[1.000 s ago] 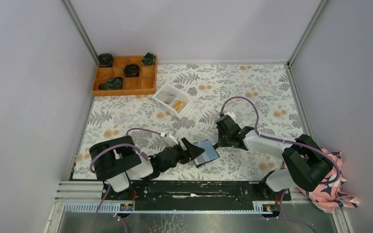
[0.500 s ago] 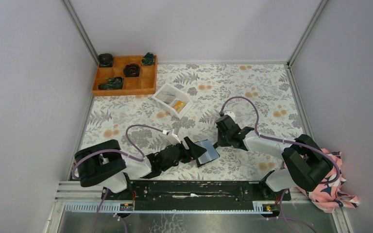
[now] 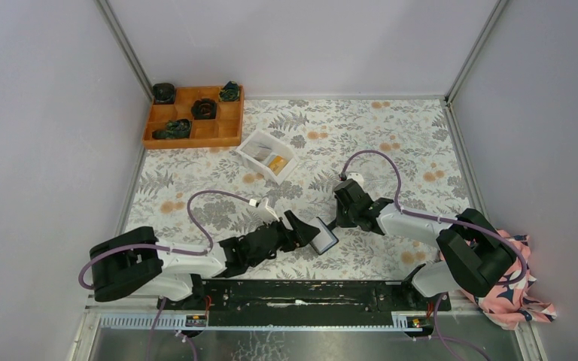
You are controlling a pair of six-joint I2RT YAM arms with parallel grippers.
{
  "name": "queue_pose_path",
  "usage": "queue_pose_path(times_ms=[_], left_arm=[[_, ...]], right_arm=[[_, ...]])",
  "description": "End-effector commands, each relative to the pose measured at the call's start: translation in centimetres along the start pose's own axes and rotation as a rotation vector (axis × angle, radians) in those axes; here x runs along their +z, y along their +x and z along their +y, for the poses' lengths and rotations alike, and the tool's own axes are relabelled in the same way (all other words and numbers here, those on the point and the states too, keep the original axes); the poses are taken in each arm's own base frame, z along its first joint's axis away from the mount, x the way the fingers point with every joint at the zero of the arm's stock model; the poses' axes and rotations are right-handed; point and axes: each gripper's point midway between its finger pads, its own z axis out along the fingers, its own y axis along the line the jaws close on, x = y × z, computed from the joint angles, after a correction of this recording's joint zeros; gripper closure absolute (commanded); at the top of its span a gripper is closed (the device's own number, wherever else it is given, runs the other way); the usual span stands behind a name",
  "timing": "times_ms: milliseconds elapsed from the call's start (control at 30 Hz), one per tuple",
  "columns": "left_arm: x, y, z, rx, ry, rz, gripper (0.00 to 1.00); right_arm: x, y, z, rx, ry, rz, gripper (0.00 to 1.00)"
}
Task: Put the credit cards into the card holder
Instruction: Close the card holder at the center of the board.
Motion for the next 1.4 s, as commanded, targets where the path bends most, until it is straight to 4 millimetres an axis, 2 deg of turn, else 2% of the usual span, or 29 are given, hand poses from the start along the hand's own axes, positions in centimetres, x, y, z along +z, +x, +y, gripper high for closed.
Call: queue_pose_path(times_ms=[0, 167, 367, 533, 967, 1200, 1367], left_arm=[[0.3, 0.0, -0.1, 0.036, -0.020, -0.018, 0.19], [0.8, 0.2, -0.6, 0.035, -0.013, -0.015, 0.19], [2.0, -0.5, -2.6, 0.067, -0.001, -0.042, 0.19], [2.7, -0.1, -2.5, 0.057, -0.009, -0.039, 0.19], [3.2, 1.7, 0.2, -0.020, -0.066, -0.021, 0.20], [3.3, 2.3, 2.3, -0.155, -0.107, -0.043, 0.20], [2.8, 1.9, 3.5, -0.256, -0.117, -0.090, 0.22]], right_arm=[[0.1, 1.9, -0.1, -0.007, 0.003, 0.050, 0.91], [0.0, 2.0, 0.2, -0.009, -0.004, 0.050, 0.91], [-0.1, 2.2, 0.5, -0.012, -0.007, 0.052, 0.91], [-0.4, 2.1, 0.5, -0.010, -0.007, 0.043, 0.91], [-0.9, 2.1, 0.6, -0.010, -0.018, 0.032, 0.91], [-0.9, 2.7, 0.4, -0.005, -0.022, 0.033, 0.91], [-1.1, 2.8, 0.3, -0.003, -0.026, 0.026, 0.91]])
